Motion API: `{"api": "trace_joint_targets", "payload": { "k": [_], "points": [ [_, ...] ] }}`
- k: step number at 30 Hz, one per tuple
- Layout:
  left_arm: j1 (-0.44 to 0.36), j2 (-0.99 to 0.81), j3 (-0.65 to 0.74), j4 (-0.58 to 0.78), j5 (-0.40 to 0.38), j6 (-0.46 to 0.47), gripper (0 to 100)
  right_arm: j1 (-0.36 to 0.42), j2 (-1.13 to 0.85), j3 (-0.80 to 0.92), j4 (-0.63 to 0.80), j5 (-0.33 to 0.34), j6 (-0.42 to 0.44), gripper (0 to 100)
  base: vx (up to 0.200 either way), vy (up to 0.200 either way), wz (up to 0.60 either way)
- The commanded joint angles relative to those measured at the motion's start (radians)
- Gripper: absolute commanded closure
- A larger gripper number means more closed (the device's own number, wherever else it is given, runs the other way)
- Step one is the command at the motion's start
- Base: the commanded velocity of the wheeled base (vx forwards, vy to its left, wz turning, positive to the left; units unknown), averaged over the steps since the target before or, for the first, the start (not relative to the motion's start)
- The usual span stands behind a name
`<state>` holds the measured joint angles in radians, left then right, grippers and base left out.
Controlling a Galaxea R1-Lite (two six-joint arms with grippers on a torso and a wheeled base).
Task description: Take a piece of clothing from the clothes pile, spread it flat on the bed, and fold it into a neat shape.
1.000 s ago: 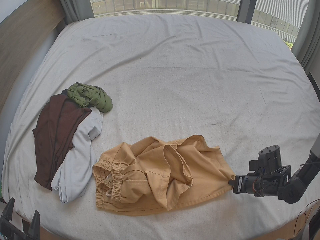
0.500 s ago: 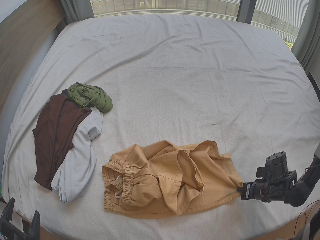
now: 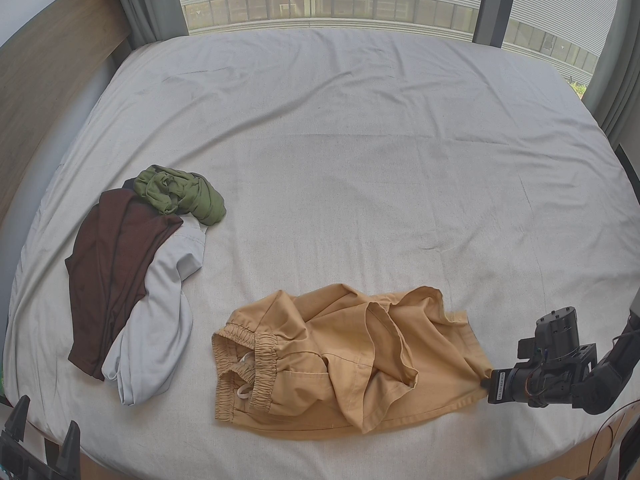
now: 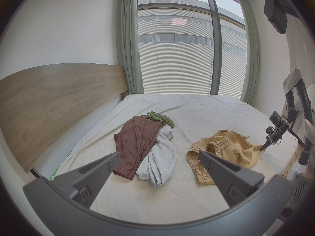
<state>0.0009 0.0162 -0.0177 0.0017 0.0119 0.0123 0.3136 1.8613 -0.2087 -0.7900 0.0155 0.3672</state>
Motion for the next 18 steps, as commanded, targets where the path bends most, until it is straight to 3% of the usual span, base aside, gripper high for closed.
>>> {"api": "trace_joint_targets", "payload": {
  "k": [1, 11, 12, 18],
  "points": [
    [0.001, -0.013, 0.018, 0.0, 0.0, 0.001, 0, -0.007, 0.001, 0.006, 0.0, 0.0, -0.001, 100, 0.0, 0.0, 0.0],
    [0.001, -0.012, 0.018, 0.0, -0.009, 0.012, 0, -0.002, 0.009, 0.017, -0.054, 0.001, 0.001, 100, 0.0, 0.0, 0.0],
    [0.001, -0.012, 0.018, 0.0, -0.009, 0.011, 0, -0.002, 0.009, 0.023, -0.069, 0.0, 0.001, 0, 0.0, 0.0, 0.0],
    [0.001, -0.012, 0.018, 0.0, -0.009, 0.011, 0, 0.007, -0.042, 0.094, -0.227, 0.0, -0.001, 0, 0.0, 0.0, 0.0]
  ]
}}
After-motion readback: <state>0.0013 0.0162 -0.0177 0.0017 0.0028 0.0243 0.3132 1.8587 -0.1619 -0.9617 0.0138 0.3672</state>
